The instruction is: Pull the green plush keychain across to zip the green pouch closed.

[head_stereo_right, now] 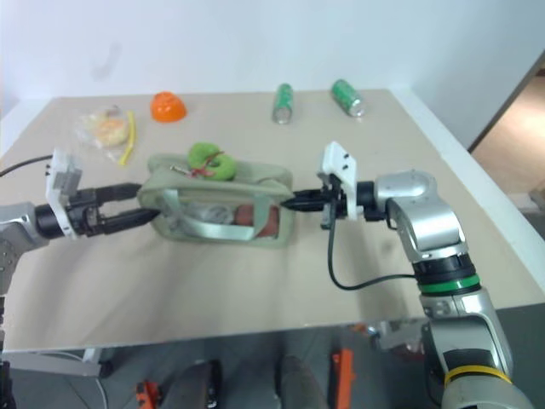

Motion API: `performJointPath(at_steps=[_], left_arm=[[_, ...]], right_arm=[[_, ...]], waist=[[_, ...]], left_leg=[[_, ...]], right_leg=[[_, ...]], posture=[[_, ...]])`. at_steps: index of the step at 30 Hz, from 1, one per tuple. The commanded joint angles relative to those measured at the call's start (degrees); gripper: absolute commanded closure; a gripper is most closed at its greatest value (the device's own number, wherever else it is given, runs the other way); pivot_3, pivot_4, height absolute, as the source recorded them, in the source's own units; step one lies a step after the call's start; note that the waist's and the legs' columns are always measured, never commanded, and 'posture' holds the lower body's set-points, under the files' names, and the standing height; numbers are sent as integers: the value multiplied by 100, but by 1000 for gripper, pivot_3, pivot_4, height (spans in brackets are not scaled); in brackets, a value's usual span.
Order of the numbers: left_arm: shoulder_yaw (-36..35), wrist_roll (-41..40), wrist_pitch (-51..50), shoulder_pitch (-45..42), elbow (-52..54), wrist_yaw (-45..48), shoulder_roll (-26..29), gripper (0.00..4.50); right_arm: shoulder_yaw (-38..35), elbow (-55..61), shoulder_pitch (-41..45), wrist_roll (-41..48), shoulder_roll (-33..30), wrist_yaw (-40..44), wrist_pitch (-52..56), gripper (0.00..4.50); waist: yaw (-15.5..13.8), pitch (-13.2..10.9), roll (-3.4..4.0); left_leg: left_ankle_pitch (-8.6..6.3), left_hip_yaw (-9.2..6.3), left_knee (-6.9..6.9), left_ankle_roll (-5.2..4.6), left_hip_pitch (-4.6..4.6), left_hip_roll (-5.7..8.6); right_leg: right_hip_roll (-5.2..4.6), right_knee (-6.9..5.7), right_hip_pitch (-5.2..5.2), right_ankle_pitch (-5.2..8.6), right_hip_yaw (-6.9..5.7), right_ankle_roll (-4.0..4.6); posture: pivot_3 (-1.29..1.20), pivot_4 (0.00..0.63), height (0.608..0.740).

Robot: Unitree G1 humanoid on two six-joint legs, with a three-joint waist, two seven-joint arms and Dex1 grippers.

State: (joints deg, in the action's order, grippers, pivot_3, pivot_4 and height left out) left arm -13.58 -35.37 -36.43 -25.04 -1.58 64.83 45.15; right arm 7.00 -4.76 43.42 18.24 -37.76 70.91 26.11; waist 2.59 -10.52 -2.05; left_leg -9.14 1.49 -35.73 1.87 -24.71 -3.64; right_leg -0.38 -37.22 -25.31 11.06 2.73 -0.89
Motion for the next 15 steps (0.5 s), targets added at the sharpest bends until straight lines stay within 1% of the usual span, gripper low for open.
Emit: performJointPath(at_steps=[1, 2, 4, 5, 7, 9, 10, 11, 14, 15], left_arm=[[-61, -80, 18, -328, -105, -144, -69, 1202], [-81, -141, 17, -370, -123, -90, -87, 1508], [-116, -243, 9, -402, -125, 20, -97, 2274], [-117, -271, -1, -406, -119, 42, -91, 2504], [-87, -287, -17, -413, -105, 46, -71, 3206], [-63, -318, -39, -414, -66, 60, -62, 4003], [-55, -329, -48, -411, -46, 72, -59, 4297], [-47, -331, -56, -408, -31, 76, -54, 4436], [-4, -296, -57, -393, -13, 72, -48, 4436], [11, -277, -46, -388, -13, 68, -52, 4477]], right_arm=[[-4, 59, 55, -8, -37, 5, -12, 4500], [-8, 60, 52, -9, -40, 0, -10, 4500], [-13, 70, 39, -12, -46, -10, -8, 4500], [-19, 81, 26, -9, -53, -12, -6, 4500], [-29, 102, -1, -6, -66, -18, -2, 4500], [-36, 119, -26, -4, -78, -21, 3, 4500], [-38, 127, -39, -2, -85, -21, 8, 4500], [-42, 137, -51, 1, -93, -19, 11, 4500], [-72, 89, -36, 22, -75, -47, 29, 4500], [-106, 15, 3, 31, -38, -91, 16, 4155]], waist=[[0, 0, 0], [-1, 0, 0], [0, 0, 0], [0, 0, 0], [1, 0, 0], [1, 0, 0], [1, 0, 0], [2, 0, 0], [2, 0, 0], [2, 0, 0]], left_leg=[[0, 0, 0, 0, -1, 0], [0, 0, 0, 0, -1, 0], [0, 1, 0, 0, -2, 1], [0, 2, 0, 0, -1, 1], [0, 2, 2, 1, -1, 0], [0, 1, 3, 1, -1, 0], [0, 1, 3, 1, -1, 0], [0, 2, 3, 1, -1, 0], [0, 2, 2, 1, -1, 0], [0, 2, 2, 1, -1, 0]], right_leg=[[0, 0, 0, 0, 0, 0], [0, 0, 0, 0, 0, 0], [0, 1, 0, 0, 1, -1], [0, 1, 0, 1, 2, -1], [0, 1, -1, 1, 2, -1], [1, 1, -1, 1, 2, -1], [1, 1, -1, 1, 2, 0], [1, 1, -1, 1, 2, 0], [0, 1, -1, 1, 3, 0], [1, 1, -1, 1, 3, 0]], posture=[[0, 150, 740], [0, 150, 740], [0, 150, 740], [0, 150, 740], [0, 150, 740], [0, 150, 740], [0, 150, 740], [0, 150, 740], [0, 150, 740], [0, 150, 740]])
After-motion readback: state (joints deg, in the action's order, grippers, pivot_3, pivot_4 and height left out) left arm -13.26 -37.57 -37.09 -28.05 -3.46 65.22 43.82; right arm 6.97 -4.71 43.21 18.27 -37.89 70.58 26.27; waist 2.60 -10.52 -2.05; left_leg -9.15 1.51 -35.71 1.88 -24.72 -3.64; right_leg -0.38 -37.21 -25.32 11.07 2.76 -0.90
